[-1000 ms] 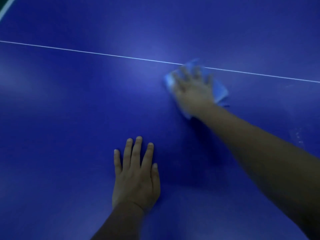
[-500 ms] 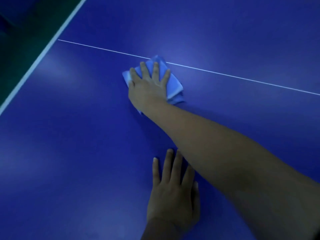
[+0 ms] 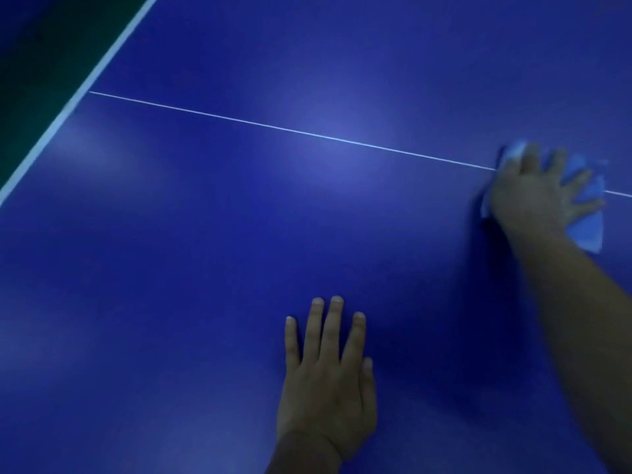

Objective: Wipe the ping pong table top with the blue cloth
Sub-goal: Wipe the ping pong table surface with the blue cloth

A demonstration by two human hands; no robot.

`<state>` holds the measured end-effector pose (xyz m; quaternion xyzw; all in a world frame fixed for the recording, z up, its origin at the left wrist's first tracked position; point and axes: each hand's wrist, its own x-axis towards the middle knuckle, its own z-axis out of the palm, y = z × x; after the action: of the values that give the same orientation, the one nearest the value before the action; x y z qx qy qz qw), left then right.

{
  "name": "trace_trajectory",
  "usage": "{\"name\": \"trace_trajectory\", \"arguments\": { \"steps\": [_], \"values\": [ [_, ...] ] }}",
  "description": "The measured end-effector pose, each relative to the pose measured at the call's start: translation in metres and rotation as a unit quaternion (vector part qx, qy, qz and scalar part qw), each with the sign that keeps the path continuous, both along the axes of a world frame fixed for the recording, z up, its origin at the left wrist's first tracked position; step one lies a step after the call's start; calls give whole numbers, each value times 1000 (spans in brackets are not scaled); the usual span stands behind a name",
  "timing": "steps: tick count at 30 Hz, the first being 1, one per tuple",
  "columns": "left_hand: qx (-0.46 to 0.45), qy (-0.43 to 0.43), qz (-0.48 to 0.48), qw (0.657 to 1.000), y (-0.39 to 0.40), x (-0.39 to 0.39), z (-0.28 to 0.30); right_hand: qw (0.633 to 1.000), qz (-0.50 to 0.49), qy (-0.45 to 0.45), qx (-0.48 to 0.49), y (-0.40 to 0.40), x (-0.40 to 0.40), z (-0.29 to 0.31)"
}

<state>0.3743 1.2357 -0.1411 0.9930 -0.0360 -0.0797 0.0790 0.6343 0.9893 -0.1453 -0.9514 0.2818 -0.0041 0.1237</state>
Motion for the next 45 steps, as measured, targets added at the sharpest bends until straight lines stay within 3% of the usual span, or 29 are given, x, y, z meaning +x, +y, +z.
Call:
{"name": "trace_trajectory", "arguments": {
  "steps": [2, 4, 7, 9, 11, 14, 16, 17, 20, 22, 23, 25, 29, 31, 33, 34, 36, 37, 38, 39, 41, 42, 43, 45],
  "values": [
    [0, -18, -3, 1000, -1, -1, -2, 998, -59, 21, -11, -3, -25, 9],
    [-12, -32, -1, 999, -2, -1, -2, 998, -40, 21, -38, 21, -42, 6],
    [-15, -55, 2, 998, -3, -1, -3, 985, 166, 26, -36, 89, -39, -3],
    [-18, -65, 3, 998, -4, -2, -4, 967, 249, 48, -28, 73, -24, -4],
    [-22, -66, 2, 998, -3, -3, -6, 980, 188, 37, -56, 5, -8, -3],
    [-25, -49, 7, 998, -3, -2, -5, 998, -50, 35, -17, -101, -10, 6],
    [-30, -40, 11, 999, -4, -3, -5, 989, -137, 46, 7, -118, -17, 11],
    [-31, -40, 11, 999, -4, -3, -5, 991, -126, 44, 1, -103, -18, 10],
    [-27, -42, 12, 999, -4, -1, -5, 994, 100, 9, -41, -18, -17, -6],
    [-17, -40, 14, 999, -4, -1, -6, 960, 278, 23, -30, 25, -17, -10],
    [-19, -41, 13, 999, -5, -2, -5, 949, 314, 40, -19, 22, -12, -6],
    [-34, -49, 14, 998, -5, -2, -5, 962, 267, 43, -46, -24, 1, -3],
    [-32, -26, 19, 999, -5, -2, -2, 997, 53, 43, -26, -161, -6, 9],
    [-29, -16, 20, 999, -5, -2, 0, 997, 51, 59, -26, -184, -25, 15],
    [-32, -17, 19, 999, -5, -2, 0, 975, 194, 64, -91, -172, -65, 10],
    [-34, -19, 18, 999, -6, -2, 0, 945, 303, 54, -111, -159, -93, 6],
    [-34, -26, 16, 999, -6, -3, -1, 849, 515, 36, -115, -145, -148, -1],
    [-32, -29, 14, 999, -5, -4, -1, 810, 571, 55, -122, -151, -155, 1],
    [-31, -30, 12, 999, -5, -4, -1, 796, 586, 62, -137, -163, -145, 6],
    [-32, -33, 13, 999, -5, -4, -1, 823, 545, 54, -152, -177, -125, 10],
    [-31, -38, 17, 999, -6, -4, 0, 926, 349, 59, -132, -203, -79, 17],
    [-31, -39, 18, 999, -7, -4, 0, 955, 271, 64, -104, -211, -65, 19],
    [-33, -40, 18, 998, -7, -4, 1, 966, 238, 60, -87, -211, -62, 19],
    [-35, -36, 16, 999, -8, -4, 1, 953, 286, 56, -88, -195, -89, 17]
  ]
}}
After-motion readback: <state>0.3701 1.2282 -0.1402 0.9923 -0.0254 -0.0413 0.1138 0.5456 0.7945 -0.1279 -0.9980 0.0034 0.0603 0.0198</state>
